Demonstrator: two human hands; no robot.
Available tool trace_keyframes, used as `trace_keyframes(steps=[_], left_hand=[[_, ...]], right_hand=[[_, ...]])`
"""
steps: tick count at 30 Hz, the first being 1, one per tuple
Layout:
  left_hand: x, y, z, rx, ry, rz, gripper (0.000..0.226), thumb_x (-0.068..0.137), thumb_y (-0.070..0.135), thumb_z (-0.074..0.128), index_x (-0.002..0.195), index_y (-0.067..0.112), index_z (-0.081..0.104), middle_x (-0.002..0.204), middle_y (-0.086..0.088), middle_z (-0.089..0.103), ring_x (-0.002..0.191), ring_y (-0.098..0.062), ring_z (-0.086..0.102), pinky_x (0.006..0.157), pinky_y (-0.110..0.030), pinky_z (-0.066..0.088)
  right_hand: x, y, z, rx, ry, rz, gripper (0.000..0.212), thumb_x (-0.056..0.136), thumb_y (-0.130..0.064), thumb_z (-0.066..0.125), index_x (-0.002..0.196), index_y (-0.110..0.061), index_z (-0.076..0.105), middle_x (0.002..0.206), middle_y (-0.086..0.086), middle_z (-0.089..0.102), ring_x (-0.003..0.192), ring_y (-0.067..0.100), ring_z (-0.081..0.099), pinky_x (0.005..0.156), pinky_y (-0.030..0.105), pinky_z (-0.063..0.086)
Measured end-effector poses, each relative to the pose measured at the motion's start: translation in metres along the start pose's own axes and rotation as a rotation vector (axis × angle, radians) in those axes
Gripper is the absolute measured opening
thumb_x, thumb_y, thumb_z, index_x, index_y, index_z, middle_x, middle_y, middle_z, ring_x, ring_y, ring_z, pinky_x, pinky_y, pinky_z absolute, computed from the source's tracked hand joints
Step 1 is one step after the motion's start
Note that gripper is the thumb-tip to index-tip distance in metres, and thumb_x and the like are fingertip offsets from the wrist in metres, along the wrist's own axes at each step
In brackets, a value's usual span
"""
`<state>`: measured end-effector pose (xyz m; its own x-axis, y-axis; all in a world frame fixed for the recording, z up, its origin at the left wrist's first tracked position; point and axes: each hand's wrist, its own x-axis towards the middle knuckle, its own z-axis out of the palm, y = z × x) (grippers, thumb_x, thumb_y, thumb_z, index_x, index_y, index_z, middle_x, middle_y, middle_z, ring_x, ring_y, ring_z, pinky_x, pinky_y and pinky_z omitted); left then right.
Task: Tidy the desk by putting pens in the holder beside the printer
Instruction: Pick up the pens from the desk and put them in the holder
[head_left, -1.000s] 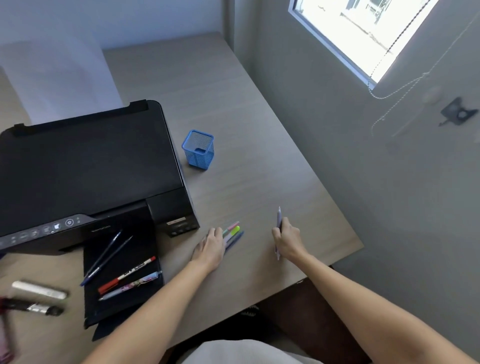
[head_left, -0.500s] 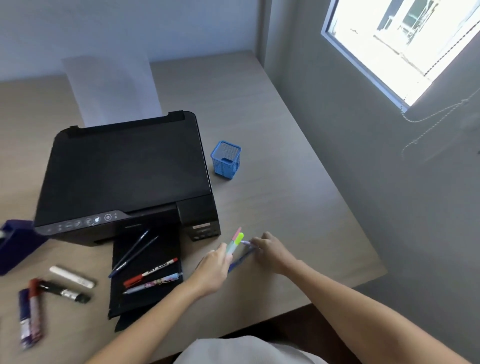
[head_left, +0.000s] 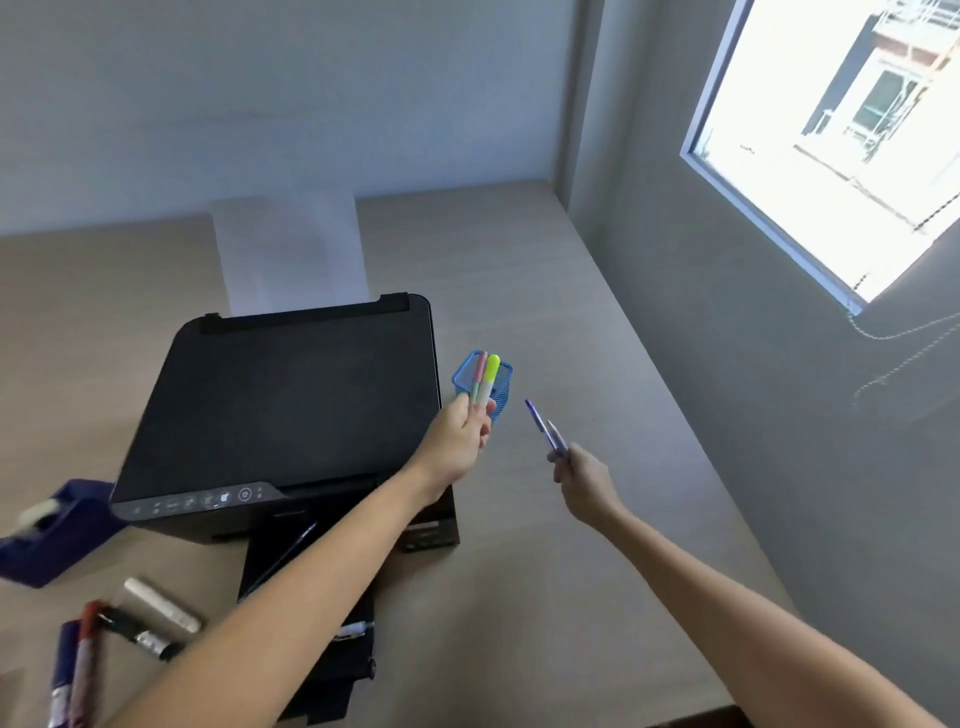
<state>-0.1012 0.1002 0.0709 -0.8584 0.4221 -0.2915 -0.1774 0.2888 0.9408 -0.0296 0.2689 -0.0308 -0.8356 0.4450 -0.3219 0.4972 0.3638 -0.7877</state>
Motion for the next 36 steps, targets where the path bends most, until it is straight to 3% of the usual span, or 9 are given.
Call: trace_keyframes(steps=[4, 6, 10, 13, 18, 23, 27, 31, 36], left_hand=[[0.059, 0.016, 0.009, -0.058, 0.143, -0.033, 0.022, 0.103, 0.021, 0.03, 0.106, 0.01, 0.048, 0.096, -0.005, 0.061, 0.089, -0.016, 0.061, 0.076, -0.025, 0.048], [0.087, 0.018, 0.01, -0.062, 0.209, -0.062, 0.02, 0.103, 0.018, 0.03, 0.108, 0.01, 0.047, 0.107, -0.006, 0.063, 0.101, -0.018, 0.061, 0.079, -0.028, 0.046], [0.127, 0.016, 0.008, -0.009, 0.412, -0.127, 0.022, 0.099, 0.013, 0.043, 0.114, 0.004, 0.057, 0.12, -0.013, 0.065, 0.112, -0.026, 0.062, 0.082, -0.03, 0.046], [0.145, 0.009, 0.007, 0.062, 0.493, -0.178, 0.024, 0.096, 0.015, 0.053, 0.114, 0.003, 0.063, 0.117, -0.015, 0.066, 0.108, -0.03, 0.064, 0.078, -0.032, 0.049], [0.167, 0.002, 0.011, 0.226, 0.515, -0.253, 0.025, 0.093, 0.017, 0.058, 0.111, 0.002, 0.065, 0.113, -0.017, 0.069, 0.102, -0.032, 0.067, 0.073, -0.035, 0.053], [0.176, -0.008, 0.014, 0.324, 0.499, -0.352, 0.017, 0.091, 0.015, 0.058, 0.1, 0.002, 0.064, 0.111, -0.017, 0.069, 0.098, -0.034, 0.066, 0.074, -0.034, 0.052], [0.174, -0.007, 0.014, 0.297, 0.498, -0.364, 0.02, 0.088, -0.002, 0.055, 0.099, 0.006, 0.069, 0.112, -0.013, 0.069, 0.097, -0.029, 0.067, 0.07, -0.029, 0.05], [0.163, 0.003, 0.01, 0.301, 0.496, -0.308, 0.023, 0.086, -0.003, 0.059, 0.106, 0.006, 0.067, 0.118, -0.013, 0.066, 0.104, -0.028, 0.067, 0.08, -0.03, 0.055], [0.13, 0.031, -0.012, 0.329, 0.441, -0.111, 0.028, 0.085, -0.001, 0.064, 0.112, 0.003, 0.066, 0.119, -0.015, 0.066, 0.103, -0.025, 0.066, 0.089, -0.032, 0.056]], right_hand=[[0.035, -0.053, -0.01, 0.257, 0.068, -0.034, 0.013, 0.098, -0.012, 0.041, 0.089, -0.018, 0.047, 0.089, -0.008, 0.068, 0.067, 0.017, 0.052, 0.055, 0.028, 0.041], [0.057, -0.074, -0.01, 0.408, 0.089, -0.026, 0.018, 0.097, -0.013, 0.045, 0.081, -0.022, 0.046, 0.092, -0.002, 0.069, 0.071, 0.02, 0.055, 0.06, 0.032, 0.046], [0.095, -0.103, -0.004, 0.562, 0.117, 0.031, 0.017, 0.09, -0.014, 0.058, 0.075, -0.022, 0.056, 0.074, 0.002, 0.061, 0.076, 0.024, 0.057, 0.071, 0.04, 0.049], [0.115, -0.109, 0.007, 0.483, 0.098, 0.039, 0.011, 0.088, -0.019, 0.062, 0.078, -0.022, 0.064, 0.074, -0.001, 0.067, 0.075, 0.02, 0.064, 0.07, 0.032, 0.055], [0.136, -0.104, 0.025, 0.224, 0.087, 0.034, 0.012, 0.088, -0.012, 0.062, 0.087, -0.006, 0.072, 0.078, 0.004, 0.065, 0.058, 0.005, 0.054, 0.044, 0.005, 0.038], [0.146, -0.098, 0.031, 0.117, 0.06, 0.048, 0.017, 0.086, -0.011, 0.064, 0.081, 0.005, 0.069, 0.077, 0.013, 0.065, 0.069, 0.018, 0.054, 0.065, 0.027, 0.048], [0.146, -0.102, 0.023, 0.08, 0.044, 0.019, 0.009, 0.082, -0.003, 0.064, 0.076, 0.003, 0.068, 0.058, 0.002, 0.051, 0.064, 0.017, 0.046, 0.061, 0.024, 0.043], [0.136, -0.112, 0.009, 0.023, 0.041, -0.026, 0.017, 0.08, -0.005, 0.067, 0.096, -0.003, 0.073, 0.088, 0.014, 0.069, 0.079, 0.02, 0.056, 0.075, 0.024, 0.048], [0.108, -0.139, -0.014, 0.016, 0.12, -0.143, 0.025, 0.083, -0.007, 0.065, 0.108, -0.004, 0.07, 0.109, 0.016, 0.069, 0.094, 0.024, 0.061, 0.093, 0.034, 0.051]])
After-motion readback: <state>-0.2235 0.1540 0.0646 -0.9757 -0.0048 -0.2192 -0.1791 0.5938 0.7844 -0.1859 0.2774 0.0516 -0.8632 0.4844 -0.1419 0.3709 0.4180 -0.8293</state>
